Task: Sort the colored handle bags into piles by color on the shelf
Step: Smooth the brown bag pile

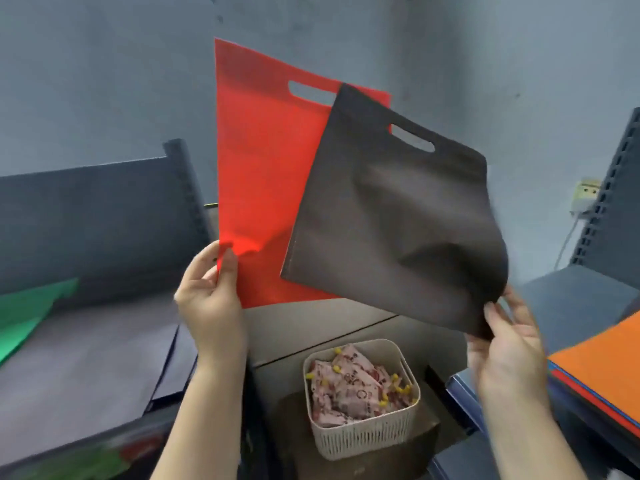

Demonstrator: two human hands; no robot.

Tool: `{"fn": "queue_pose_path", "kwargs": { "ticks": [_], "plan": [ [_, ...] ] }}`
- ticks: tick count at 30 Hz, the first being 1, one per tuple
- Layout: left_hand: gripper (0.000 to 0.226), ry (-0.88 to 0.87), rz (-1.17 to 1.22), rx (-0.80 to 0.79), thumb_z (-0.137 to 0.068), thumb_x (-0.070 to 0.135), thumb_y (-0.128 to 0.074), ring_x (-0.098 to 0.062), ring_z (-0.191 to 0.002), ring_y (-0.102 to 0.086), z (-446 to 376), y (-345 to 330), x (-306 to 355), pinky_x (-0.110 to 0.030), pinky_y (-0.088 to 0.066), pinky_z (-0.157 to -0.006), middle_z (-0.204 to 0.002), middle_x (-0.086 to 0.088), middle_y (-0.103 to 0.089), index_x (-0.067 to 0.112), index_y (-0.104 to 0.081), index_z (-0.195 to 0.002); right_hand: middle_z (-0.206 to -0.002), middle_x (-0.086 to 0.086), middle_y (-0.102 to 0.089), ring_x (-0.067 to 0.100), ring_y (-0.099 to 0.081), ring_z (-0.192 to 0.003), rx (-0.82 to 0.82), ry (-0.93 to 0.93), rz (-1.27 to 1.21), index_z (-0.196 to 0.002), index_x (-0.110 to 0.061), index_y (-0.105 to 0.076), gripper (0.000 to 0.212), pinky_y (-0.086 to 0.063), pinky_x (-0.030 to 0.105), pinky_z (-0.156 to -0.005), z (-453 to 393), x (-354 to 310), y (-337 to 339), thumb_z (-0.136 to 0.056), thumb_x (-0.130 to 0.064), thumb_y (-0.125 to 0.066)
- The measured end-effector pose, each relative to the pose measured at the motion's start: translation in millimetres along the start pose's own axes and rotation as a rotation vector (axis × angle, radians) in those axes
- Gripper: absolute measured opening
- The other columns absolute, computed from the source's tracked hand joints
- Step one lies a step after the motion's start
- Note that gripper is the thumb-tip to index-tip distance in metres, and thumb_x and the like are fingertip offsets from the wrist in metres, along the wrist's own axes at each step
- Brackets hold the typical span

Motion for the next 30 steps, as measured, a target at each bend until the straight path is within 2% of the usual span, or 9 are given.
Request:
{"fn": "queue_pose_path", "kwargs": {
  "ticks": [5, 8, 12, 17, 20, 24, 27, 30],
  "plan": [
    [0.02, -0.066, -0.049, 0.194, -0.092, 0.013, -0.06, 0.0, -0.066, -0.065, -23.1, 81.2, 33.9, -0.015, -0.051, -0.065, -0.071, 0.013, -0.072, 0.031, -0.068, -0.086, -0.081, -0.013, -0.074, 0.004, -0.07, -0.08, -0.167, -0.135, -0.078, -0.071, -0.034, -0.076, 0.057, -0.058, 0.021, -0.068, 24.9, 45.6, -63.4, -0.095, 0.004, -0.042],
    [0.017, -0.086, -0.086, 0.272, -0.091, 0.017, -0.061, -0.002, -0.067, -0.067, -25.1, 120.7, 54.7, -0.015, -0.052, -0.064, -0.073, 0.01, -0.073, 0.031, -0.07, -0.086, -0.08, -0.012, -0.074, 0.003, -0.07, -0.079, -0.285, -0.203, -0.078, -0.071, -0.034, -0.076, 0.056, -0.056, 0.017, -0.069, 45.1, 67.0, -95.6, -0.095, 0.004, -0.042],
    [0.014, -0.124, -0.164, 0.373, -0.089, 0.021, -0.063, -0.003, -0.064, -0.066, -21.2, 163.2, 80.1, -0.019, -0.054, -0.064, -0.07, 0.01, -0.072, 0.032, -0.07, -0.084, -0.083, -0.009, -0.074, 0.006, -0.07, -0.085, -0.411, -0.3, -0.093, -0.073, -0.035, -0.076, 0.055, -0.056, 0.019, -0.075, 74.5, 91.9, -127.9, -0.096, 0.002, -0.042],
    [0.012, -0.146, -0.211, 0.47, -0.091, 0.018, -0.061, -0.004, -0.064, -0.066, -6.5, 208.7, 105.9, -0.018, -0.054, -0.062, -0.069, 0.007, -0.072, 0.029, -0.067, -0.088, -0.081, -0.007, -0.074, 0.007, -0.069, -0.082, -0.477, -0.4, -0.13, -0.087, -0.023, -0.066, 0.037, -0.056, 0.021, -0.077, 109.1, 115.8, -156.0, -0.096, 0.004, -0.042],
    [0.011, -0.174, -0.245, 0.52, -0.09, 0.019, -0.062, -0.002, -0.066, -0.067, 3.5, 235.8, 122.9, -0.014, -0.052, -0.06, -0.07, 0.01, -0.073, 0.028, -0.066, -0.088, -0.083, -0.007, -0.073, 0.007, -0.069, -0.083, -0.52, -0.437, -0.124, -0.086, -0.023, -0.067, 0.037, -0.055, 0.02, -0.078, 132.0, 126.9, -166.3, -0.096, 0.003, -0.042],
    [0.008, -0.174, -0.257, 0.576, -0.076, 0.035, -0.067, -0.003, -0.076, -0.069, 11.6, 275.5, 145.5, -0.013, -0.052, -0.064, -0.079, 0.011, -0.074, 0.034, -0.071, -0.083, -0.082, -0.007, -0.074, 0.006, -0.07, -0.082, -0.602, -0.457, -0.136, -0.093, -0.021, -0.064, 0.033, -0.056, 0.019, -0.075, 165.3, 134.3, -182.5, -0.097, 0.001, -0.041],
    [0.011, -0.186, -0.266, 0.61, -0.074, 0.038, -0.067, -0.004, -0.082, -0.07, 14.6, 308.3, 163.3, -0.014, -0.053, -0.067, -0.083, 0.01, -0.074, 0.038, -0.072, -0.084, -0.085, -0.006, -0.074, 0.008, -0.069, -0.085, -0.664, -0.463, -0.133, -0.1, -0.019, -0.062, 0.028, -0.056, 0.022, -0.079, 192.8, 140.6, -195.9, -0.098, 0.0, -0.041],
    [0.012, -0.192, -0.283, 0.638, -0.073, 0.041, -0.067, -0.011, -0.093, -0.069, 17.1, 343.0, 181.1, -0.025, -0.054, -0.077, -0.101, 0.001, -0.073, 0.043, -0.073, -0.083, -0.094, -0.001, -0.072, 0.011, -0.068, -0.091, -0.697, -0.473, -0.137, -0.109, -0.015, -0.06, 0.026, -0.055, 0.023, -0.083, 224.4, 149.2, -209.3, -0.098, -0.001, -0.041]
  ]
}}
Point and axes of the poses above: each hand's wrist, its own z-axis away from the middle knuckle, its own y-axis out of the back of the hand, x = y × z, the point moved 4 cm from there along -z, towards the middle knuckle
